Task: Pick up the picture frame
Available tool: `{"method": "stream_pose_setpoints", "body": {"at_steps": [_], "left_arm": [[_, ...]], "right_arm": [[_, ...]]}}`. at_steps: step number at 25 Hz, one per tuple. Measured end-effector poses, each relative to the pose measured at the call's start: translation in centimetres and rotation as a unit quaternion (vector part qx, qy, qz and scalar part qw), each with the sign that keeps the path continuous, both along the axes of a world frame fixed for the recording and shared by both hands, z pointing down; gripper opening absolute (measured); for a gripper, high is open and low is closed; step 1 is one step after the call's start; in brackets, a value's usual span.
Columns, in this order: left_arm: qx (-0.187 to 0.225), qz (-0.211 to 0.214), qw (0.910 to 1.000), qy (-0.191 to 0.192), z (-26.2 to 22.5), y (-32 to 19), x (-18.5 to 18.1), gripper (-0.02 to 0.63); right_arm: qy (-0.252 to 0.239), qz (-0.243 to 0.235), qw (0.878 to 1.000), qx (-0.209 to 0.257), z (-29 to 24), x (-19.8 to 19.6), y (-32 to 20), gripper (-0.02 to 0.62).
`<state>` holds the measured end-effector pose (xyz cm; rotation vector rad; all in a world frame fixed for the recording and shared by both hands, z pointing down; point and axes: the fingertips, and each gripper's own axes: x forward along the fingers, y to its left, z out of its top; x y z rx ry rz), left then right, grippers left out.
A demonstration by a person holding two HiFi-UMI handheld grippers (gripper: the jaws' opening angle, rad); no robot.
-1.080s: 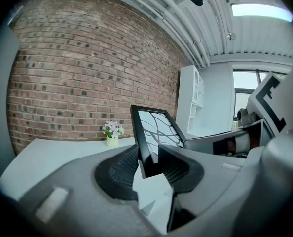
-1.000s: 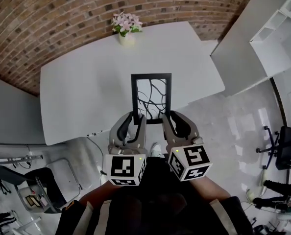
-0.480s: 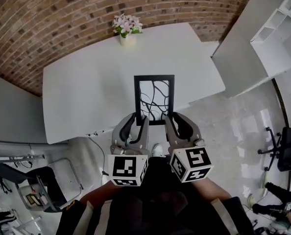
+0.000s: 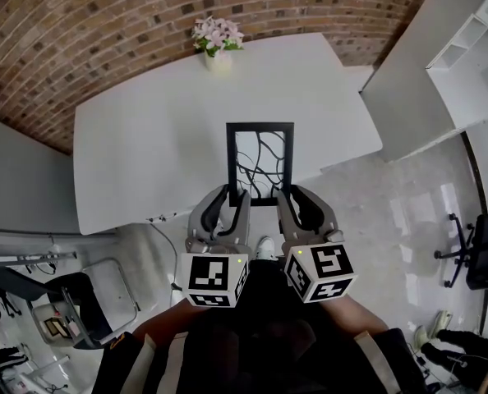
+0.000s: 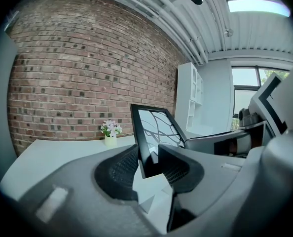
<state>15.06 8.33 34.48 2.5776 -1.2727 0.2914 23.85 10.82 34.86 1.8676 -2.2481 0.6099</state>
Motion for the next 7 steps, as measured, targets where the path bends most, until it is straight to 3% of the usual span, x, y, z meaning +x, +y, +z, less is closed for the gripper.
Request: {"method": "stream_pose_setpoints", "body": {"at_steps": [7], "left_arm": [[-0.002,0.003,1.0000,-0.001,-0.21,-0.04,0.78,0.114]], "right_arm": [[-0.001,0.003,1.000,0.001,-0.23,0.76,0.03,0.074]]}}
